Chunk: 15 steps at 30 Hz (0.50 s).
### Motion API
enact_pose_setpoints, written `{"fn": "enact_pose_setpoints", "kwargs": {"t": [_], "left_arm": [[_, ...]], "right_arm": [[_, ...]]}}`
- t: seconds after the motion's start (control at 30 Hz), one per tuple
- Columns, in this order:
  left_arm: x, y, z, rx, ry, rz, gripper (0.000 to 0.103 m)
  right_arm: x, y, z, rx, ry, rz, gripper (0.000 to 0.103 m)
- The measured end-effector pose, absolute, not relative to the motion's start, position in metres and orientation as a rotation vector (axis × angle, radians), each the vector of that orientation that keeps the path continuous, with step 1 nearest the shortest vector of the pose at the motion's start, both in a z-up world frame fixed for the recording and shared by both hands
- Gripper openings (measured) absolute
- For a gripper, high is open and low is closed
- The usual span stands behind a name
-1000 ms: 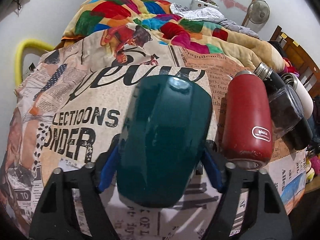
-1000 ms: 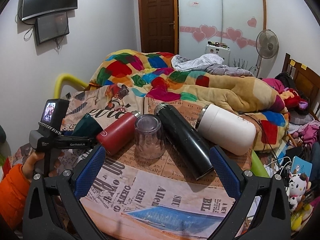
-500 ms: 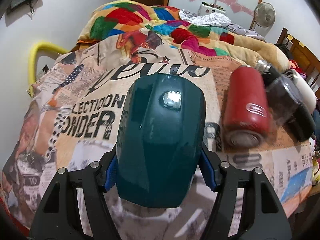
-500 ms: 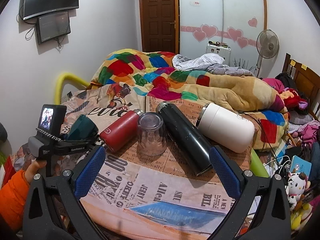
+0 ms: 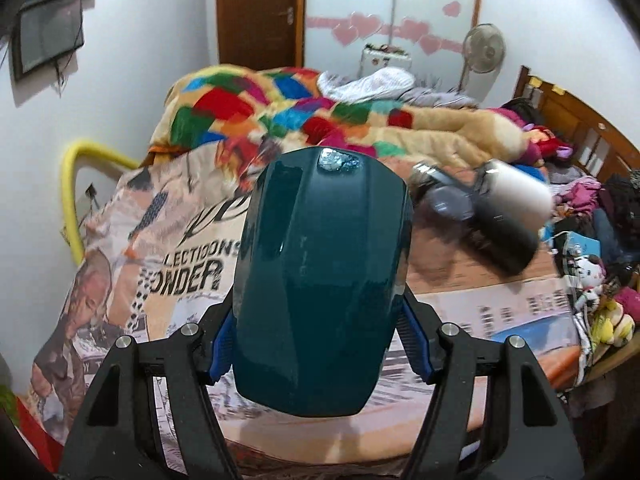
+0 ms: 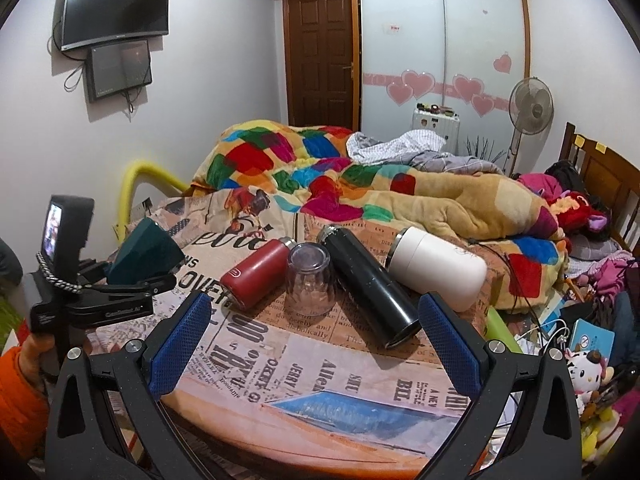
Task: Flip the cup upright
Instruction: 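Lift the dark green mug with the left tool and carry it toward the right tool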
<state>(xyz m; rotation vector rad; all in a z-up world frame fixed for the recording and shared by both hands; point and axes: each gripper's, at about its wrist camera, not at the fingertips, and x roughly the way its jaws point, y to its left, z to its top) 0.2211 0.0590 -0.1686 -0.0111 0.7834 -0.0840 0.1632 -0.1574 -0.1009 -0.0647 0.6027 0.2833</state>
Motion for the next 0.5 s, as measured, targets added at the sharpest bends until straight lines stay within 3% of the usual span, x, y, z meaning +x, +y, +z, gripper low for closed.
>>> {"fn": "enact_pose_setpoints", "kwargs": {"t": [0.27,0.5], "left_arm": [[0.205,0.009,-0.139,0.023,0.726,-0.192,0.068],[0.211,-0.036,-0.157,0.005,0.769,-0.287,0.068]], "right_arm": [[0.146,-0.175,-0.092,-0.048,0.566,0.267,0.103],[0.145,-0.196,-0.093,-0.028,0.565,0.235,0.103]]}}
